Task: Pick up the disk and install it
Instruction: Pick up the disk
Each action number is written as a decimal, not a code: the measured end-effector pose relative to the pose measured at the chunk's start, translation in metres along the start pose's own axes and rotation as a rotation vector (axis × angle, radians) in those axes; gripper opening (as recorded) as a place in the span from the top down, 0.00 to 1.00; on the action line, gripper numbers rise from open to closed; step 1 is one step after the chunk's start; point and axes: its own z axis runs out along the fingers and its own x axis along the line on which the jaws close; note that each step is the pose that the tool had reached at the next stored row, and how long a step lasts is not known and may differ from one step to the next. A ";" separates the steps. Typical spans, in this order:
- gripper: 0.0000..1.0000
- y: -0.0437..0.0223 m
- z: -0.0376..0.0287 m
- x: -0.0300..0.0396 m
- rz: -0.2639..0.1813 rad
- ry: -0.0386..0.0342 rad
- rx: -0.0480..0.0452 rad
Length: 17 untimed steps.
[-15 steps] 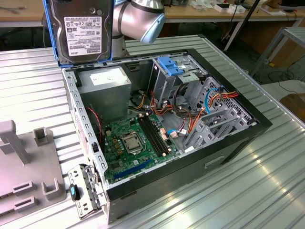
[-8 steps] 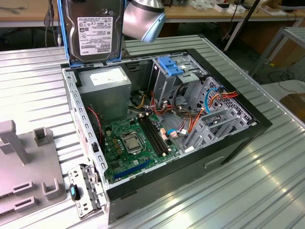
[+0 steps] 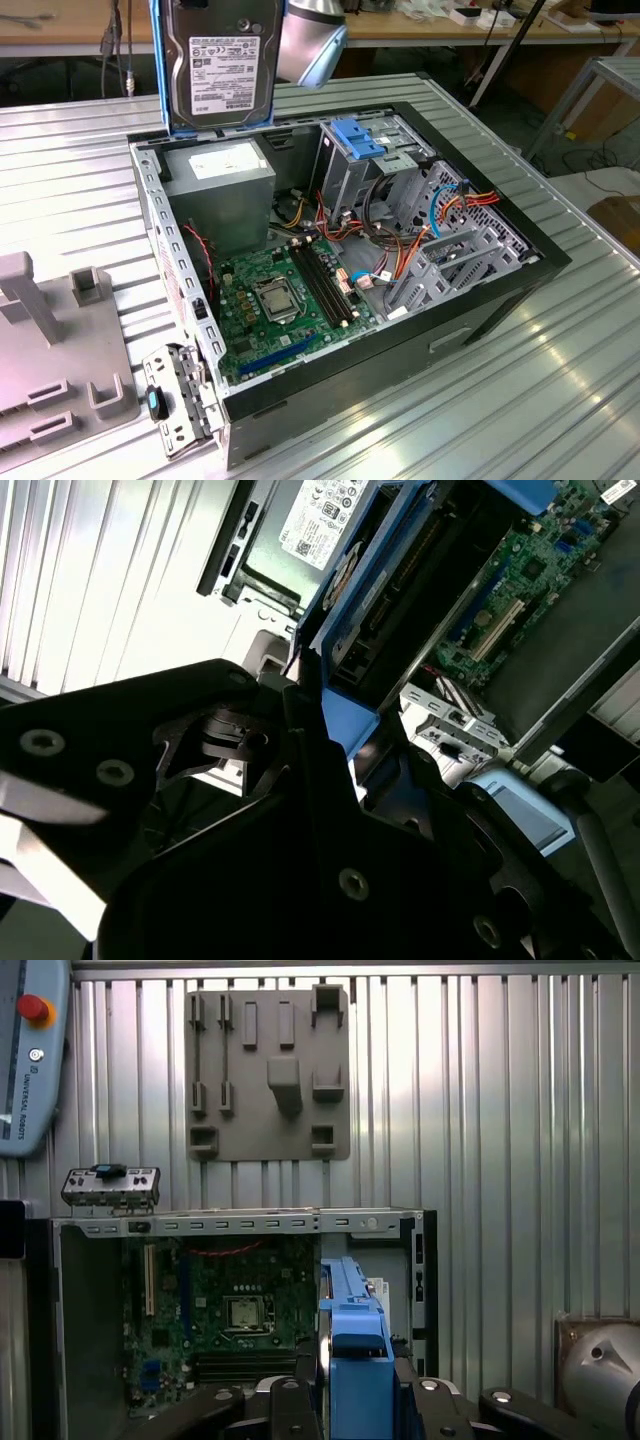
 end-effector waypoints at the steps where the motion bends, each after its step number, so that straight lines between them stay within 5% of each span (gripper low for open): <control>1: 0.63 -0.0019 0.0000 0.0000 0.000 0.0004 0.0000; 17: 0.63 -0.0385 0.0016 0.0150 0.000 0.0166 0.0004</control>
